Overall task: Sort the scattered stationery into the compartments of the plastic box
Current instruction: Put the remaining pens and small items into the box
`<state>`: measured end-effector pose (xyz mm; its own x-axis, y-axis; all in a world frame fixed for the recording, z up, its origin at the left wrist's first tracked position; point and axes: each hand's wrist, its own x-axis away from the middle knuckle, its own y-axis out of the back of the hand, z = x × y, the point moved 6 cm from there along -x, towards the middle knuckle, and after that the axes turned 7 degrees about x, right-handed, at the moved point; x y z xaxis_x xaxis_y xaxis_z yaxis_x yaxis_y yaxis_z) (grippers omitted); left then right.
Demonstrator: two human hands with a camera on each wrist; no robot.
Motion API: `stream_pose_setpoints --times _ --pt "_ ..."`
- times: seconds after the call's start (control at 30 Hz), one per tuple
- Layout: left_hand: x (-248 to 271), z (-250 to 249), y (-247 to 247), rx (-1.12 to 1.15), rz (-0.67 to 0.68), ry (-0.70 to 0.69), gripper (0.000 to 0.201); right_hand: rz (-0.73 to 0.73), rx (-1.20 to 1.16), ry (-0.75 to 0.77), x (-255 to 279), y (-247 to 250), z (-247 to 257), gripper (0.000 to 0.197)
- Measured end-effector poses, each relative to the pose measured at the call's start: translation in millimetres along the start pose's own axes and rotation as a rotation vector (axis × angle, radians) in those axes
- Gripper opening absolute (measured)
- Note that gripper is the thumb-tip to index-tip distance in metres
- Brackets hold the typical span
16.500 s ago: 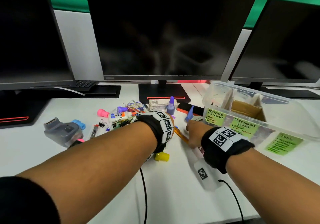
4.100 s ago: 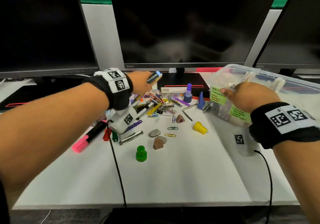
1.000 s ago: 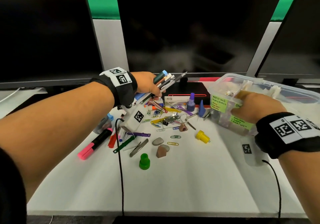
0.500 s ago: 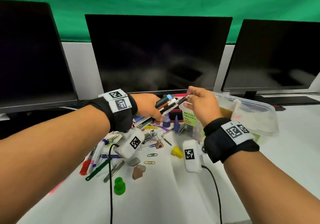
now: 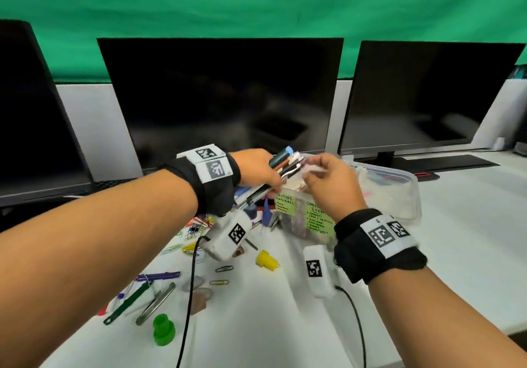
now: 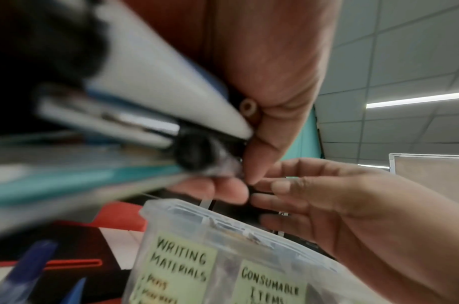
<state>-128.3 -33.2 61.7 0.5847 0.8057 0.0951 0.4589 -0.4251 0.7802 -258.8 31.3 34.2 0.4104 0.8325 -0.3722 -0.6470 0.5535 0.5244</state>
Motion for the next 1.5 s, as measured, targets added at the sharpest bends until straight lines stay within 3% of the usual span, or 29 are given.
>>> stream_pose_setpoints --times 0.1,0.2,0.3,0.57,0.67,0.97,1.3,1.5 --pt "-21.2 -19.4 13.7 -0.044 -0.159 0.0 0.008 -0.093 0.428 0.103 3.5 32.4 -4.8 0.027" --pt "-42.5 -30.7 11.4 -0.121 -0.195 0.04 0.007 0.143 0.637 0.061 12.5 34.8 -22.8 0.024" --pt "-62.0 -33.6 -3.1 -0.154 -0.175 0.096 0.013 0.263 0.765 0.17 20.4 27.8 -28.3 0.026" --pt "-97.1 -28.6 -33.3 -0.282 -0.134 0.15 0.018 0.318 0.75 0.28 22.0 20.8 -30.3 0.02" --pt "-100.8 -21.4 -42.5 -0.417 -0.096 0.168 0.033 0.33 0.716 0.275 20.9 22.8 -31.2 0.018" --pt "-99.7 -21.3 -53.3 -0.459 -0.062 0.099 0.044 0.34 0.671 0.26 19.6 23.6 -32.8 0.017" --pt "-29.1 4.7 -14.0 -0.251 -0.078 -0.101 0.033 0.385 0.719 0.156 22.3 11.0 -21.0 0.017" --pt "31.7 59.6 31.3 -0.268 -0.169 -0.01 0.034 0.443 0.701 0.129 34.1 -0.6 -0.2 0.021"
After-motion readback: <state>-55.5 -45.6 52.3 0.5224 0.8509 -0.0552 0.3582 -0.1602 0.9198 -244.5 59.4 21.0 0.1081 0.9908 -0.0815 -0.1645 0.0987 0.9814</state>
